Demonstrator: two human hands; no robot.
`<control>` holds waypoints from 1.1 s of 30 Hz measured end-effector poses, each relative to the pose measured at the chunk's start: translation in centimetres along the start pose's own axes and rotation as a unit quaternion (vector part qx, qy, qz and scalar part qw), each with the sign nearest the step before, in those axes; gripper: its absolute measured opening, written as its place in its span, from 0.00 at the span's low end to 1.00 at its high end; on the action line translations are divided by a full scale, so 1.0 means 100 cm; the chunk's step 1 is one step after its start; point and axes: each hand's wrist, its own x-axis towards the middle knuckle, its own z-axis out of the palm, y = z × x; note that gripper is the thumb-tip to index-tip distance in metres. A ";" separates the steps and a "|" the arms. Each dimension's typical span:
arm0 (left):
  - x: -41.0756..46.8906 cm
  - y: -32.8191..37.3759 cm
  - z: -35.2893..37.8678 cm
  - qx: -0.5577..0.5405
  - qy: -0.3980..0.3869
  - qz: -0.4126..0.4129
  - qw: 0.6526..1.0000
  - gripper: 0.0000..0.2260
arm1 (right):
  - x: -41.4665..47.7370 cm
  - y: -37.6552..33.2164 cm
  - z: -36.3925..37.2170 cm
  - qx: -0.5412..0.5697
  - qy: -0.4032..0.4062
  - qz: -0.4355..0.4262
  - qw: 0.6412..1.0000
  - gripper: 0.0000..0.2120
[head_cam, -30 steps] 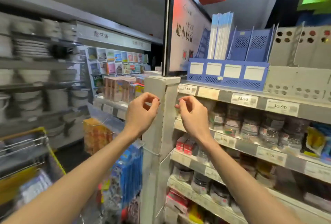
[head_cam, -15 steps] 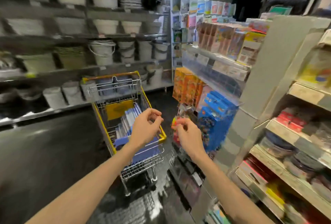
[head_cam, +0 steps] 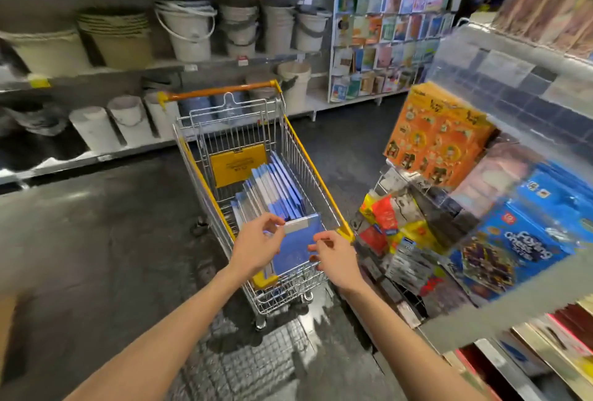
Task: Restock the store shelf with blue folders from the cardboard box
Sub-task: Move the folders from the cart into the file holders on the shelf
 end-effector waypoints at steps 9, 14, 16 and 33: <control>0.079 -0.062 0.015 0.046 -0.066 -0.049 0.996 0.05 | 0.087 0.026 0.029 -0.009 0.006 0.087 0.996 0.07; 0.137 -0.080 0.030 0.091 -0.099 -0.080 0.988 0.05 | 0.170 0.039 0.037 -0.018 0.013 0.109 0.994 0.06; 0.168 -0.088 0.036 0.106 -0.101 -0.082 0.986 0.06 | 0.214 0.043 0.042 -0.025 0.014 0.110 0.993 0.07; 0.290 -0.160 0.091 0.104 -0.135 -0.225 0.959 0.07 | 0.461 0.091 0.102 -0.251 -0.084 0.116 0.957 0.15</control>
